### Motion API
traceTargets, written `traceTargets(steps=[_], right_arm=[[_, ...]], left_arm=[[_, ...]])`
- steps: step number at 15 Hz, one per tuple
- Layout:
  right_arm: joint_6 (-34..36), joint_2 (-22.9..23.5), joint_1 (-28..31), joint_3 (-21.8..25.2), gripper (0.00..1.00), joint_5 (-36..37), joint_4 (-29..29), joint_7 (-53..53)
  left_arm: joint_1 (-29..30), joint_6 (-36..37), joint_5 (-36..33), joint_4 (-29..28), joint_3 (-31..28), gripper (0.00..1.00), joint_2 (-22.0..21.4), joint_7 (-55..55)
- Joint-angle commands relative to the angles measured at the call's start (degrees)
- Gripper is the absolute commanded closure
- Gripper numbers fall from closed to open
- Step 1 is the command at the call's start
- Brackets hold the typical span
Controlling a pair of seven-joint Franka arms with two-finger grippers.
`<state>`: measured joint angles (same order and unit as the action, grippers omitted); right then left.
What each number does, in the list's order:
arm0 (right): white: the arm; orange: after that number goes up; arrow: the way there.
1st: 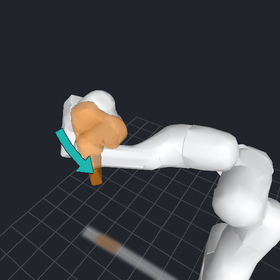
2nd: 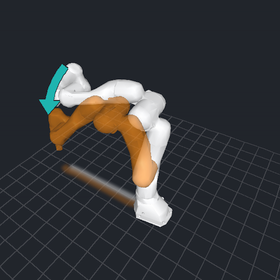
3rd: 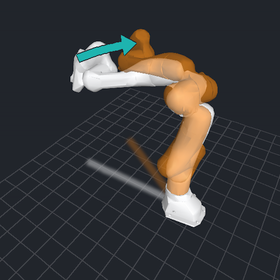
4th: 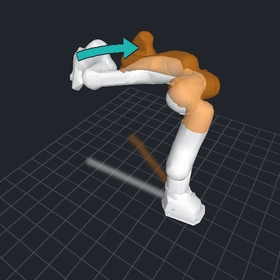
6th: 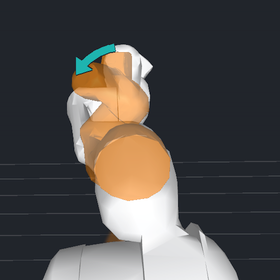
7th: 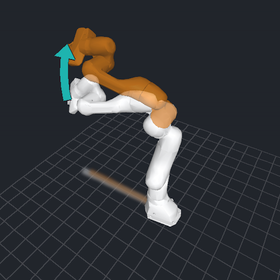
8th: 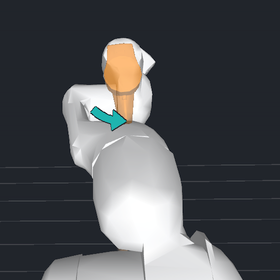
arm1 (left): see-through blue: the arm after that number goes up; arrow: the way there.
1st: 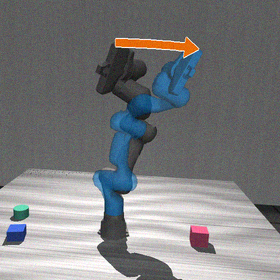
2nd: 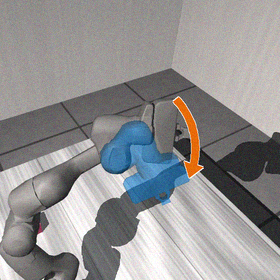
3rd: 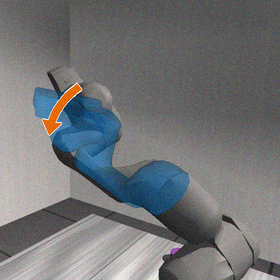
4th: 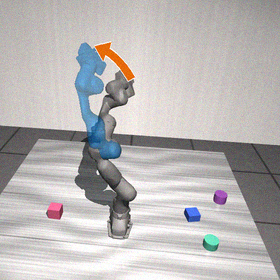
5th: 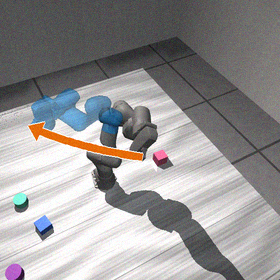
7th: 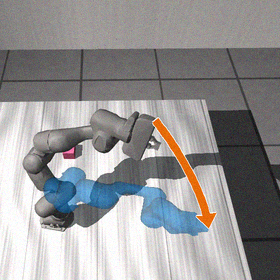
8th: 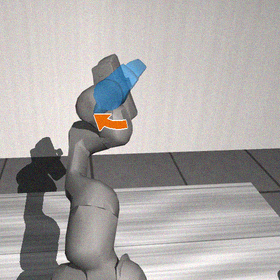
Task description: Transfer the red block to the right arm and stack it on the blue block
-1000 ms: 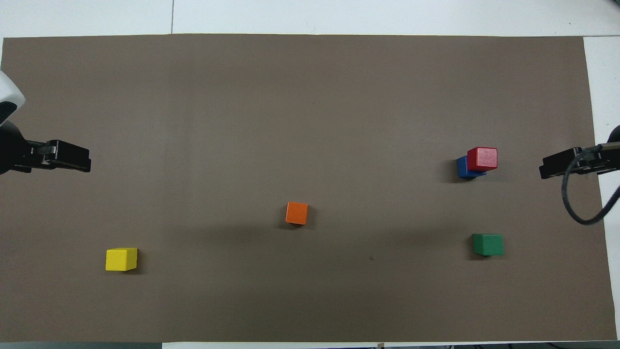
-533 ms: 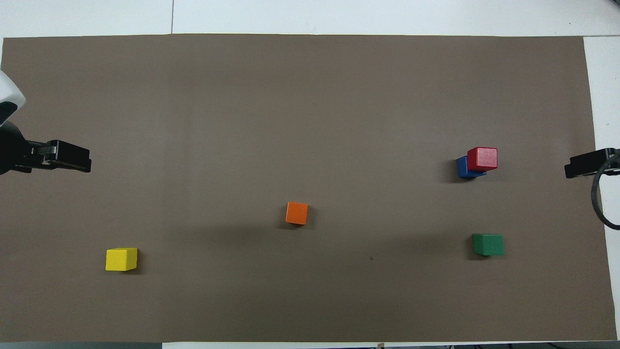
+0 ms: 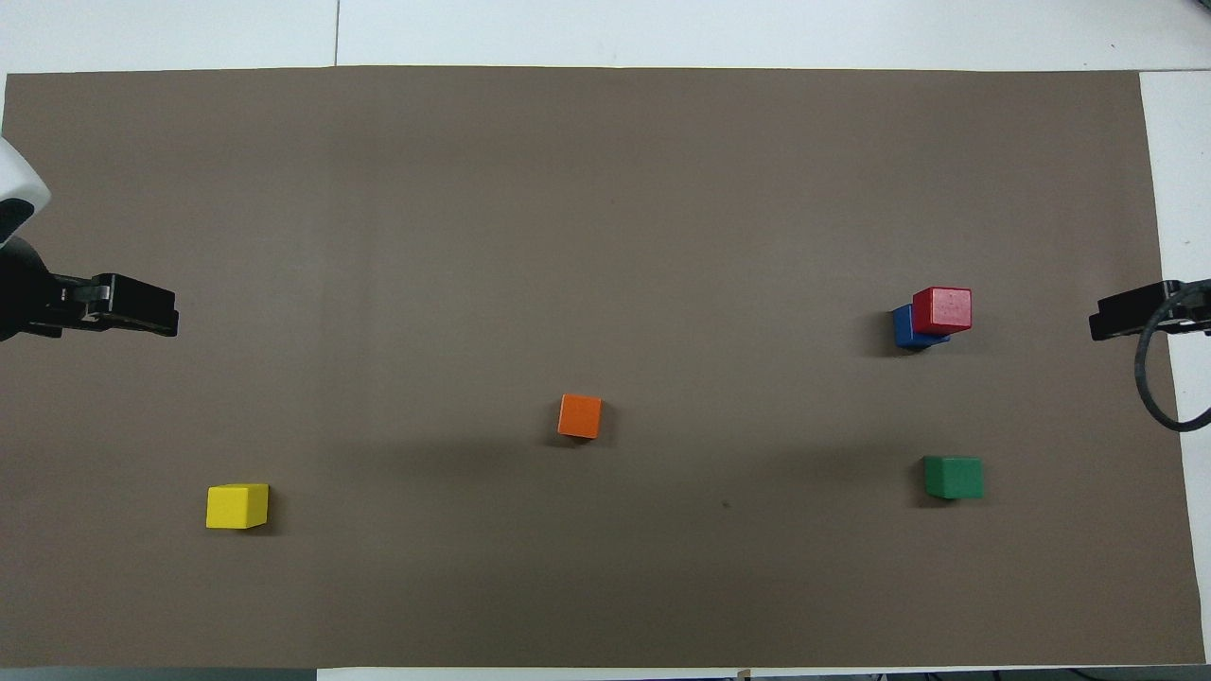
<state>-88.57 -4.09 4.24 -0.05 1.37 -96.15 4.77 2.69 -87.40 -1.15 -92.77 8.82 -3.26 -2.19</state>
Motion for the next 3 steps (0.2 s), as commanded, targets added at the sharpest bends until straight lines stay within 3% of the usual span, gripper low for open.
traceTargets(steps=[1, 3], right_arm=[[-0.1, 0.0, 1.2, -0.6, 0.00, -0.2, 0.3, 1.4], [0.0, -0.1, 1.3, -0.6, 0.00, -0.2, 0.3, 1.4]], left_arm=[[0.3, -0.6, 0.4, -2.0, -0.1, 0.00, -1.7, 0.3], [0.4, -0.6, 0.4, -1.9, -0.1, 0.00, -1.7, 0.3]])
